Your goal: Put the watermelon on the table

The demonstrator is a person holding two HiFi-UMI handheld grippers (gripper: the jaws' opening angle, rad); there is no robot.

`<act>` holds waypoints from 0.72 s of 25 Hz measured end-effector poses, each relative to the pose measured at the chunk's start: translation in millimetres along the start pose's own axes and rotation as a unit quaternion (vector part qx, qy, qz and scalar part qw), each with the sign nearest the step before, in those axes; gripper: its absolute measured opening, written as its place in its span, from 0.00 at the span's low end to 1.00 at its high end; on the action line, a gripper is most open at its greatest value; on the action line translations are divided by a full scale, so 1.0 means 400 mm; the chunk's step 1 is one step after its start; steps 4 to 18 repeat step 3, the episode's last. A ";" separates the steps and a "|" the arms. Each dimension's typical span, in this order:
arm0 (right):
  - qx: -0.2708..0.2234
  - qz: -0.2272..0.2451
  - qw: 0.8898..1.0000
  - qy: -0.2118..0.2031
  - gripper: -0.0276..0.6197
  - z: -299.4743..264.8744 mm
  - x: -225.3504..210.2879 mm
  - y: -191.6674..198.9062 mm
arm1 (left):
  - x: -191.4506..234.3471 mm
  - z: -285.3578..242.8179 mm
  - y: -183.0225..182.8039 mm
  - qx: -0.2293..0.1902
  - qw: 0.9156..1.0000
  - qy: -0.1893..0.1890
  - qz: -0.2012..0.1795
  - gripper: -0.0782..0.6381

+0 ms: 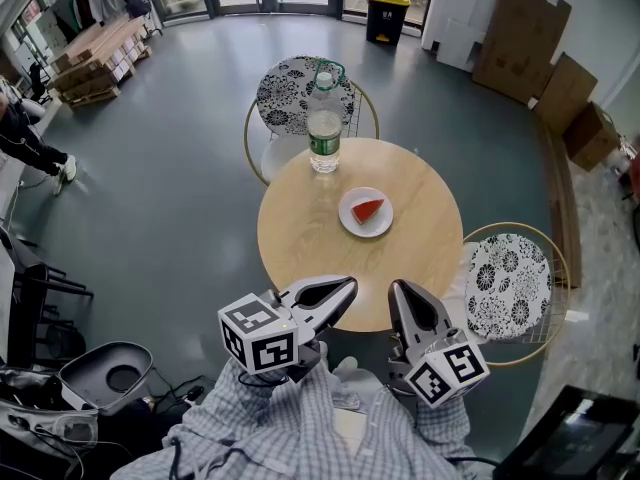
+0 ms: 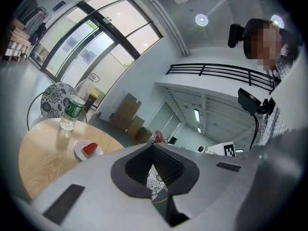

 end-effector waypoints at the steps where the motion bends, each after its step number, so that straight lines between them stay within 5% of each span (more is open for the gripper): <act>1: 0.000 -0.001 1.000 -0.001 0.05 0.002 0.000 0.001 | -0.001 0.001 0.001 0.000 1.000 -0.001 0.001 0.12; 18: 0.000 -0.003 1.000 -0.003 0.05 0.005 -0.001 0.003 | -0.002 0.002 0.004 -0.001 1.000 -0.002 0.002 0.12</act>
Point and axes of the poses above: the fingertips, and each gripper's own axes: z backward along the fingers, x to its left, y out of its underside, the point moved 6 cm from there along z, backward along the fingers, and after that the axes turned 6 degrees about -x, right-handed, at the moved point
